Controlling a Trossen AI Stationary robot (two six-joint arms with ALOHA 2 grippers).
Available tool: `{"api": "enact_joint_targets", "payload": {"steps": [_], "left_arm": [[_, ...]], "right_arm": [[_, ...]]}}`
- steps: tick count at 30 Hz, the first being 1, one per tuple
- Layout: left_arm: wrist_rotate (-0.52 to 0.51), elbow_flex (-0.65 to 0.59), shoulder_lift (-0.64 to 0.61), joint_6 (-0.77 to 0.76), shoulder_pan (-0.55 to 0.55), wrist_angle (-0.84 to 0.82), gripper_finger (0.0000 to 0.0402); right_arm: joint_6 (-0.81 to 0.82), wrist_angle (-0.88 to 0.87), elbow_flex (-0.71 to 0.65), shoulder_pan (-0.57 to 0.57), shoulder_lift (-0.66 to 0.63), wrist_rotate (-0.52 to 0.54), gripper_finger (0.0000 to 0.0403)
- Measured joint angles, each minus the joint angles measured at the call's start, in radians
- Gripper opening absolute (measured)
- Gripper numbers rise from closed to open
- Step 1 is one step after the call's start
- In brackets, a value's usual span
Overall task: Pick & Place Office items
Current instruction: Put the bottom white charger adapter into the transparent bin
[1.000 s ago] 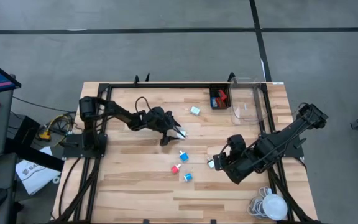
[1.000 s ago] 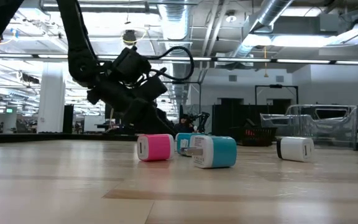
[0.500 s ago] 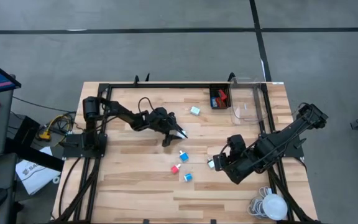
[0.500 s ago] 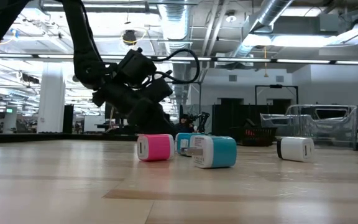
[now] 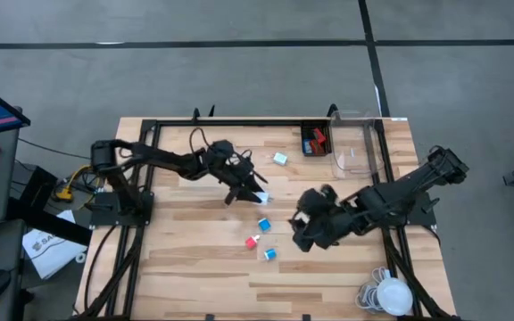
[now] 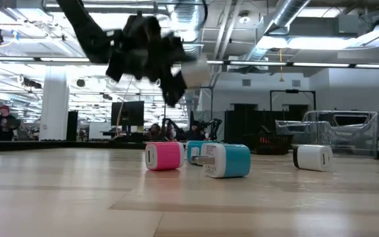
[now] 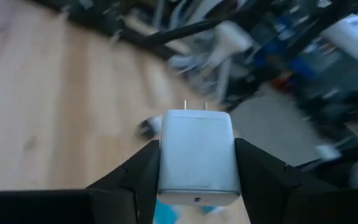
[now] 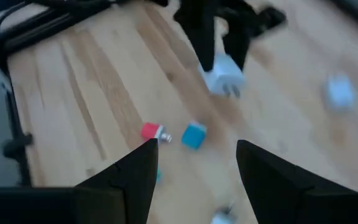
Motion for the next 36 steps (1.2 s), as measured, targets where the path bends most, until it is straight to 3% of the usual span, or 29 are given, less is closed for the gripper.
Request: {"api": "enact_joint_targets", "payload": {"steps": [7,16,19,23,36], "left_arm": [[0.033,0.043,-0.101,-0.135,-0.002,-0.026,0.0166],[0.016,0.041,-0.137,-0.257,-0.003,-0.027,0.0166],[0.017,0.041,-0.137,-0.286,-0.007,-0.018,0.0166],[0.017,0.041,-0.137,-0.318,-0.007,-0.005,0.0166],[0.051,0.04,-0.145,-0.404,-0.007,0.015,0.0166]], "right_arm": [[-0.445,0.153,0.0,-0.068,0.002,-0.008,0.021],[-0.785,0.273,0.0,-0.142,0.004,-0.012,0.021],[-0.873,0.311,0.001,-0.181,0.035,-0.061,0.021],[-0.952,0.347,0.0,-0.213,0.103,-0.111,0.021],[-1.004,0.347,0.0,-0.229,0.18,-0.033,0.0209]]}}
